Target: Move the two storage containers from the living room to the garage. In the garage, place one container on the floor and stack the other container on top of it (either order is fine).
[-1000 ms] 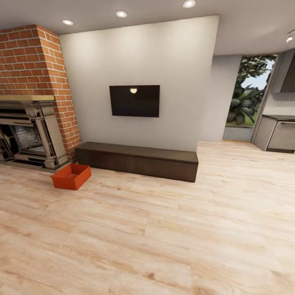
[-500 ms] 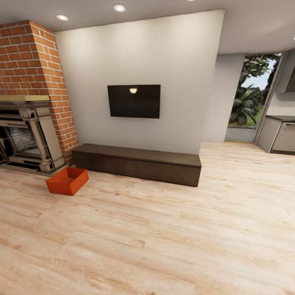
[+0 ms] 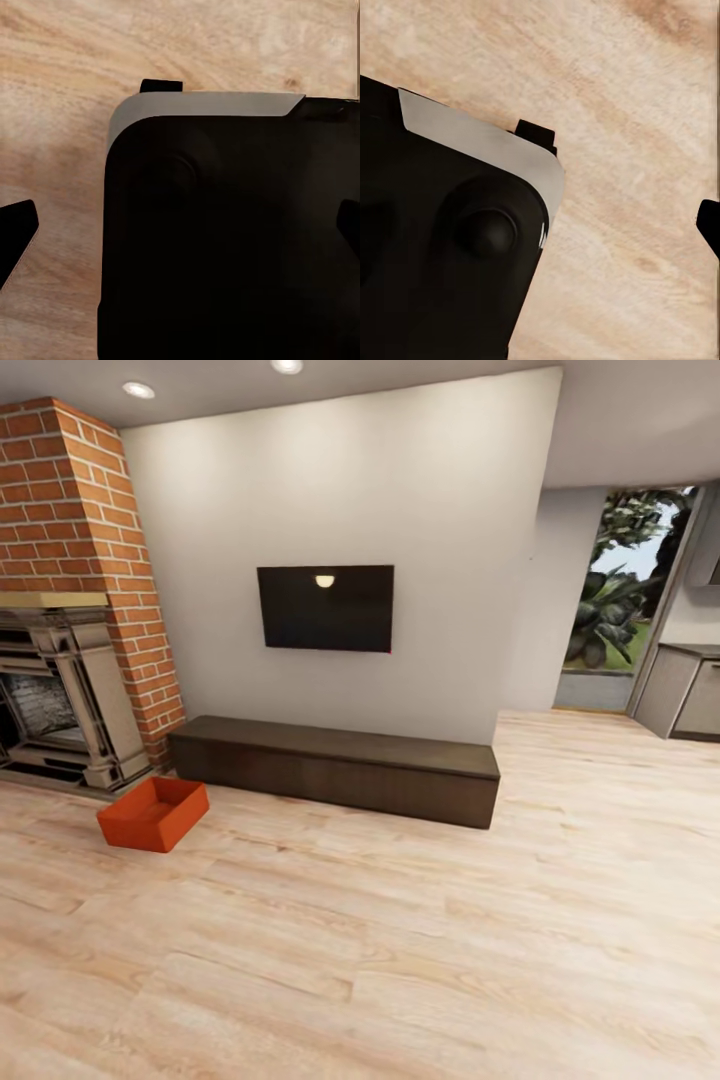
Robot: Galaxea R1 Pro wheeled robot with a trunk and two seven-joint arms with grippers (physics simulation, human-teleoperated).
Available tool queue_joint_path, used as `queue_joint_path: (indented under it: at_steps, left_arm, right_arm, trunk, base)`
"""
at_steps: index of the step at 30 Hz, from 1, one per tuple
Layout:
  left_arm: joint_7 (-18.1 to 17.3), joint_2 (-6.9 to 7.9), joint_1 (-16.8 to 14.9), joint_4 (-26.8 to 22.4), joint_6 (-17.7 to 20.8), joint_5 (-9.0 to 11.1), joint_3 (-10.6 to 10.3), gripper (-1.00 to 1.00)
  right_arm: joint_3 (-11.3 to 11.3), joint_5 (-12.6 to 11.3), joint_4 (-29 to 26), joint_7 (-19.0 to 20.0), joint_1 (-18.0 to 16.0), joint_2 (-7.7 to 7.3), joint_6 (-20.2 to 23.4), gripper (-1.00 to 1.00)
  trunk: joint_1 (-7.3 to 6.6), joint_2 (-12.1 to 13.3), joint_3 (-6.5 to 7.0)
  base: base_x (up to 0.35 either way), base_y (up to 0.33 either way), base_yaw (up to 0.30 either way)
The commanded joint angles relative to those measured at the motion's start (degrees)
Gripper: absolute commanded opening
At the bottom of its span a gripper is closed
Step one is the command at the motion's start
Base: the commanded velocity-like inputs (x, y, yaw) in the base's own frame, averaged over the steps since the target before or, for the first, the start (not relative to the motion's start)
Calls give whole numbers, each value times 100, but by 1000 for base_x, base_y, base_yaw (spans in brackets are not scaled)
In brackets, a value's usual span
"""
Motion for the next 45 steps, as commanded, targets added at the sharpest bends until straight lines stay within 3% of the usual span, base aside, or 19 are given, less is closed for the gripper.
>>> queue_joint_path:
  at_steps: [1,21,45]
  left_arm:
    - [7,-2,-2,3,-16,33,7,100]
    - [7,-2,-2,3,-16,33,11,100]
    - [7,-2,-2,3,-16,33,6,100]
  right_arm:
    - [41,-60,16,34,-6,1,-33,100]
    - [43,-60,15,29,-6,-1,-35,100]
    - [39,-68,17,29,-6,-8,-48,100]
  trunk:
    - [3,-2,-6]
    - [3,-2,-6]
    - [3,-2,-6]
  base:
    - [321,0,21]
    - [321,0,243]
    - [321,0,15]
